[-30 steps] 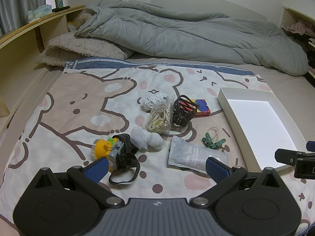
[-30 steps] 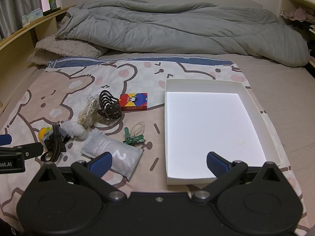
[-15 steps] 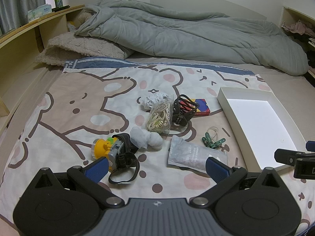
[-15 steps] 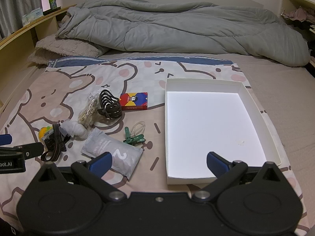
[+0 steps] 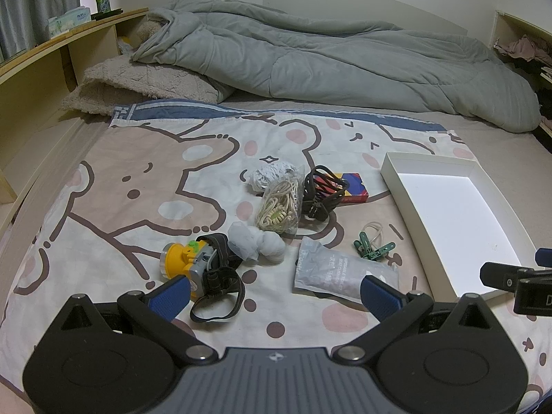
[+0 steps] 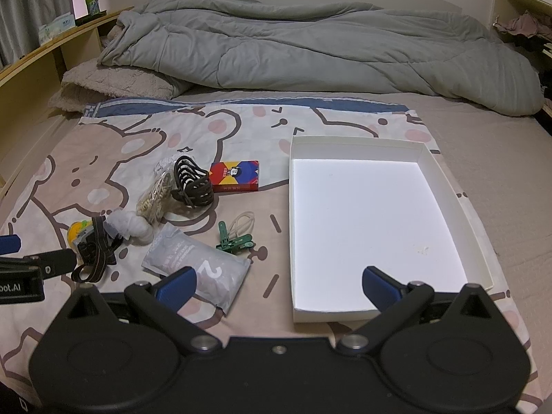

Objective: Organize objects

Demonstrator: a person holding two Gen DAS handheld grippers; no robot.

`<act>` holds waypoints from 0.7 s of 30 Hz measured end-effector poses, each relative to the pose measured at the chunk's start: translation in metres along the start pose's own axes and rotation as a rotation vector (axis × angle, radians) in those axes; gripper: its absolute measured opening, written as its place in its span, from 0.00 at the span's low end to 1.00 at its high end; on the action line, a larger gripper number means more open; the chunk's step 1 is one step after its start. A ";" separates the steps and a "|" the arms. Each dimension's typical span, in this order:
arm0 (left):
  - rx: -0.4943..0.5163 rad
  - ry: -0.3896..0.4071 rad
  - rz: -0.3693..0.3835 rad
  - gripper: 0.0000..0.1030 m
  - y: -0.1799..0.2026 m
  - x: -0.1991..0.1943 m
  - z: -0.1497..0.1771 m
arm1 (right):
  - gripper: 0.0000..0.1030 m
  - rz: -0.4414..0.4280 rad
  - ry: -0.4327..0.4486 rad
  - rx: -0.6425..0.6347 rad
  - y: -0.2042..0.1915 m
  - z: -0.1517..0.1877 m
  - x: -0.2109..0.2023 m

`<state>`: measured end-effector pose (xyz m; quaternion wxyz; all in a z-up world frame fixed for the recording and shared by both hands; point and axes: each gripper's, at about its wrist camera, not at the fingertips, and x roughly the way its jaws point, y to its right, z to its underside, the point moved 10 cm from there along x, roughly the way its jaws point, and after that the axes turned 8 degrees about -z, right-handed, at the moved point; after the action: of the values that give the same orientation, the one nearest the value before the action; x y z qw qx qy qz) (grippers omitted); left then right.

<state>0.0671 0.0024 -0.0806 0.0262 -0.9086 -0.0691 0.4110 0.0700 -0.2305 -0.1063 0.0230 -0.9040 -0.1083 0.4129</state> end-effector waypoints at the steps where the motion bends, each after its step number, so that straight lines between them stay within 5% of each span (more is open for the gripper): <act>1: -0.001 -0.001 -0.001 1.00 0.000 0.000 0.000 | 1.00 -0.001 -0.001 -0.002 -0.002 0.001 0.002; 21: -0.005 -0.003 0.000 1.00 0.000 0.000 0.000 | 1.00 -0.004 -0.014 0.000 -0.001 0.002 0.002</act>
<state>0.0673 0.0028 -0.0807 0.0240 -0.9081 -0.0703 0.4121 0.0699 -0.2287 -0.1087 0.0233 -0.9009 -0.1105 0.4190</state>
